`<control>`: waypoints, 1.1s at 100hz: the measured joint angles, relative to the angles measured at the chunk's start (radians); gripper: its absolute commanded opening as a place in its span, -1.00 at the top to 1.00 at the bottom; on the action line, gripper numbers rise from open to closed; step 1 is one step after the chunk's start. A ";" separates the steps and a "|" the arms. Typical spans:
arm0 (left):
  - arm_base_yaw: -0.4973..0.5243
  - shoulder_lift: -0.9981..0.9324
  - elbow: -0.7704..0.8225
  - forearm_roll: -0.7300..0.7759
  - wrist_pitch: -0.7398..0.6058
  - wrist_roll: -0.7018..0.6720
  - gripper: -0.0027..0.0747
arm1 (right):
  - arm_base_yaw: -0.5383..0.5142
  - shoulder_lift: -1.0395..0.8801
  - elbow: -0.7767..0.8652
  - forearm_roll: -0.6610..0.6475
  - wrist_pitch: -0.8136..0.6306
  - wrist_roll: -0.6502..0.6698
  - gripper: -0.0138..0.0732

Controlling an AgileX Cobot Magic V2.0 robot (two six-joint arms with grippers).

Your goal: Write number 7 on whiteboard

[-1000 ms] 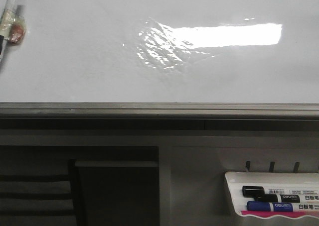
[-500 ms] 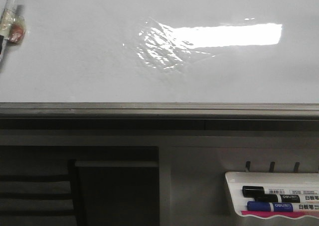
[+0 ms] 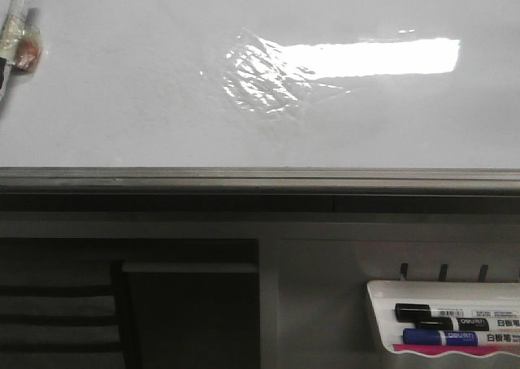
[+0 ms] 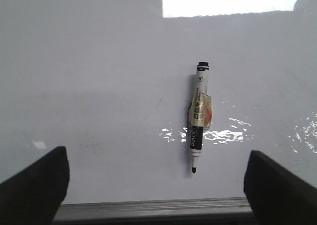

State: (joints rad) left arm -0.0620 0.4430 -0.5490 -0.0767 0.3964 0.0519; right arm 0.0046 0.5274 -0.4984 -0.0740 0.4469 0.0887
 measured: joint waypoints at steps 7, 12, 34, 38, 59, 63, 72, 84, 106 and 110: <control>0.000 0.000 0.000 0.000 0.000 0.000 -0.68 | 0.000 0.000 0.000 0.000 0.000 0.000 -0.81; 0.000 0.000 0.000 0.000 0.000 0.000 -0.66 | 0.000 0.000 0.000 0.000 0.000 0.000 -0.81; 0.000 0.001 0.000 0.000 -0.014 0.000 -0.66 | 0.000 0.000 0.000 0.000 -0.006 0.000 -0.81; 0.000 0.001 0.000 0.000 -0.016 0.000 -0.66 | 0.000 0.000 0.000 0.000 -0.006 0.000 -0.81; 0.000 0.021 0.000 -0.002 -0.017 0.001 -0.66 | 0.000 0.000 0.000 0.000 -0.006 0.000 -0.81; 0.000 0.034 0.000 -0.002 -0.017 0.001 -0.66 | 0.000 0.000 0.000 0.000 -0.008 0.000 -0.81; -0.004 0.080 0.000 -0.011 -0.017 0.001 -0.66 | 0.000 0.000 0.000 0.002 -0.008 0.000 -0.81; -0.059 0.162 0.000 -0.015 -0.018 0.022 -0.66 | 0.000 0.000 0.000 0.004 -0.012 0.000 -0.81; -0.168 0.355 0.000 -0.018 -0.060 0.072 -0.66 | 0.000 0.000 0.000 0.004 -0.014 0.000 -0.81; -0.177 0.386 0.000 -0.019 -0.085 0.073 -0.66 | 0.000 0.000 0.000 0.004 -0.014 0.000 -0.81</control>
State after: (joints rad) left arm -0.2388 0.8290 -0.5490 -0.0959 0.3119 0.1245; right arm 0.0046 0.5274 -0.4984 -0.0703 0.4333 0.0887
